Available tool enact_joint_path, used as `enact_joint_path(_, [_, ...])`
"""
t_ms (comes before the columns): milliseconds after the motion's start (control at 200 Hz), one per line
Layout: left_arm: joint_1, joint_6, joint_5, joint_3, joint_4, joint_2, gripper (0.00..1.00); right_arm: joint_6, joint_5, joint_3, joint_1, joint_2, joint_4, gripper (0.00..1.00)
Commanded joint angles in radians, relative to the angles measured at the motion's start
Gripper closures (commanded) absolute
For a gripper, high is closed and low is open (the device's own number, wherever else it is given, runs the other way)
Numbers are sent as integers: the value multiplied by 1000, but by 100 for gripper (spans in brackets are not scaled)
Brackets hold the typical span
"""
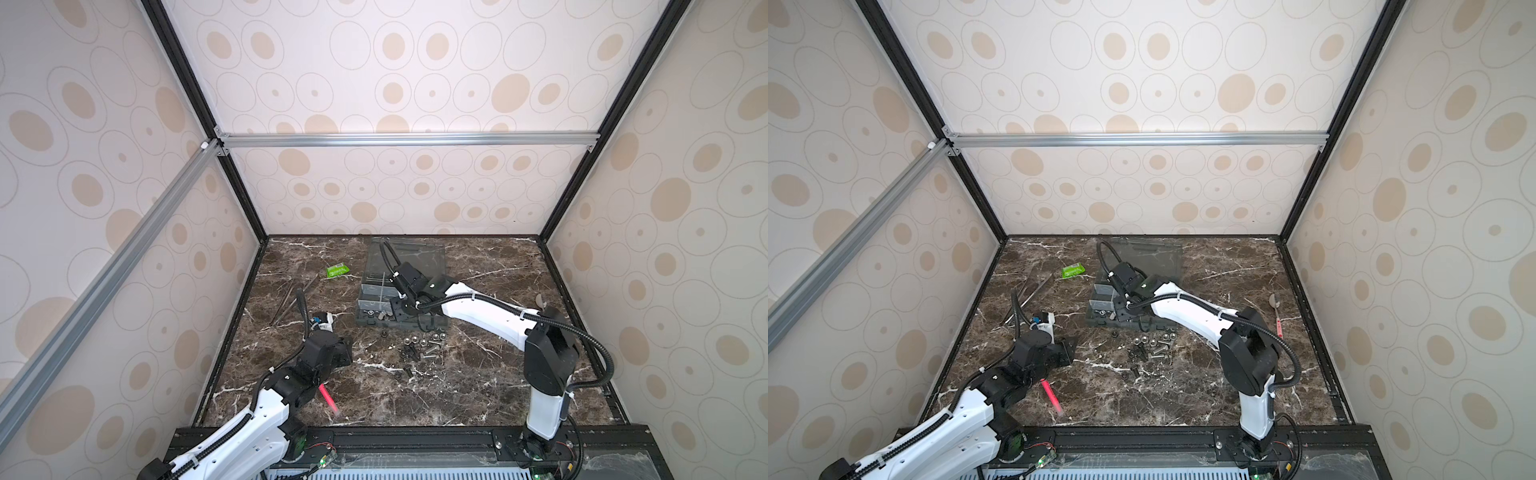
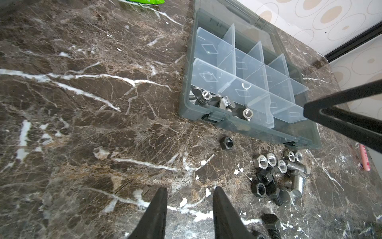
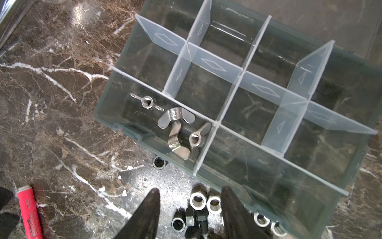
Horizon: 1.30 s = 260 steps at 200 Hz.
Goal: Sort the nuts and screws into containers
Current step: 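Raise the right gripper out of the organizer and move it over the pile, then lower the left gripper onto a black hex nut beside the pile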
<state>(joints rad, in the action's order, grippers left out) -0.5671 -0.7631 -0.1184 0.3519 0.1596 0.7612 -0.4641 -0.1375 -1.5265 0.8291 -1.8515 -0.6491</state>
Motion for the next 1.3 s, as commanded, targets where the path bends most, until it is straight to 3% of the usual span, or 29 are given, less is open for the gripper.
enact_joint_path(0, [8,-11,-11,-4,-7,-3,63,-41,-35,62,-9,76,1,49])
enact_joint_path(665, [8,1,28,0,-73,29,62,-274,-132,553,-15,449,42,49])
enact_joint_path(1295, [8,10,72,-7,-122,64,62,-331,-144,644,-15,526,22,49])
